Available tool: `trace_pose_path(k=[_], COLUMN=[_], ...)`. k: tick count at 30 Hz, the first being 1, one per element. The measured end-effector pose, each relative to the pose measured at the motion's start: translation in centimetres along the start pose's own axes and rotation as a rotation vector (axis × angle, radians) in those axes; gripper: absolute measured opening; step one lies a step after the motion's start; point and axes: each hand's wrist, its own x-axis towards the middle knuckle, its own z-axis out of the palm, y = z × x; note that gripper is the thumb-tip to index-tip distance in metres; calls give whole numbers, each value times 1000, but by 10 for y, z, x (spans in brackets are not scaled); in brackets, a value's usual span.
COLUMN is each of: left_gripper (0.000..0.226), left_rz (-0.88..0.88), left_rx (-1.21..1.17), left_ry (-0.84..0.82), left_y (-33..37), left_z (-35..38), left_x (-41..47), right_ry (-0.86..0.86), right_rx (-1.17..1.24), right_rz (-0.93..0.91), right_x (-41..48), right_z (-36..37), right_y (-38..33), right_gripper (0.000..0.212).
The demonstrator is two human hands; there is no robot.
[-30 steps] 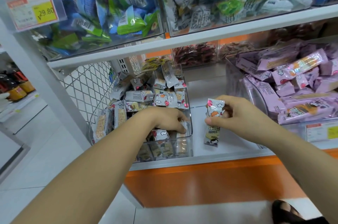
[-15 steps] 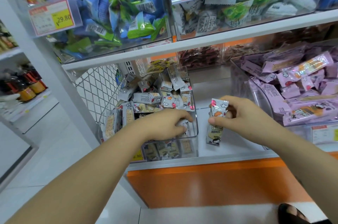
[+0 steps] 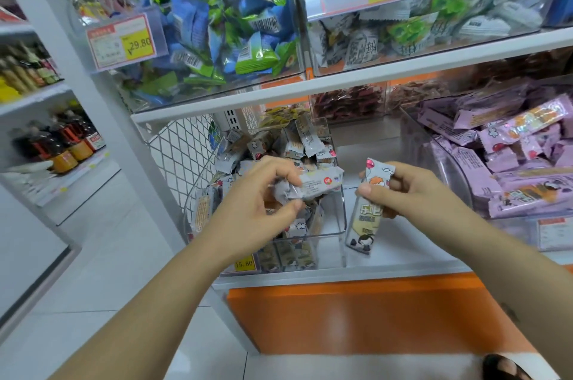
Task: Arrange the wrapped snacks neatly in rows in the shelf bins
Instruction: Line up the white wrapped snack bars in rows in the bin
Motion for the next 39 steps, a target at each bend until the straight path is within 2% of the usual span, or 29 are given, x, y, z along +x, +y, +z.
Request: trace_pose_path(k=[4, 6, 8, 10, 15, 20, 22, 25, 28, 30, 32, 34, 36, 39], left_gripper=[12, 15, 38, 46, 28, 31, 31, 34, 39, 46, 48, 48, 46, 35], left_rz=[114, 173, 182, 192, 289, 355, 289, 25, -157, -208, -202, -184, -176, -147], left_rx=[100, 177, 227, 280, 324, 340, 274, 169, 340, 421, 515, 581, 601, 625], left_ry=[75, 105, 138, 165, 147, 39, 17, 72, -113, -269, -350, -392, -428, -442], left_y=[-2, -4, -7, -8, -10, -8, -8, -18, -34, -40, -41, -43, -47, -52], left_z=[17, 22, 25, 26, 34, 31, 25, 8, -6, -6, -4, -3, -2, 3], left_x=[-7, -7, -6, -5, -4, -7, -9, -7, 0, 3, 8, 12, 13, 12], right_ry=[-34, -37, -30, -25, -34, 89, 128, 207, 204, 168, 132, 93, 37, -44], right_rx=[82, 145, 195, 207, 233, 194, 145, 42, -83, -198, -414, -628, -706, -788], right_rz=[74, 85, 86, 78, 83, 34, -47, -169, -225, -230, -239, -244, -226, -203], right_x=[-1, -1, 0, -1, -6, -6, -6, -3, 2, 7, 12, 16, 18, 27], right_z=[6, 7, 7, 6, 8, 12, 14, 17, 27, 35, 41, 45, 46, 43], right_y=[-1, -2, -4, -5, -11, -15, -18, -23, -24, -21, -16, -15, -17, -19], right_gripper=[46, 52, 43, 35, 34, 24, 13, 17, 9, 16, 34, 45, 51, 80])
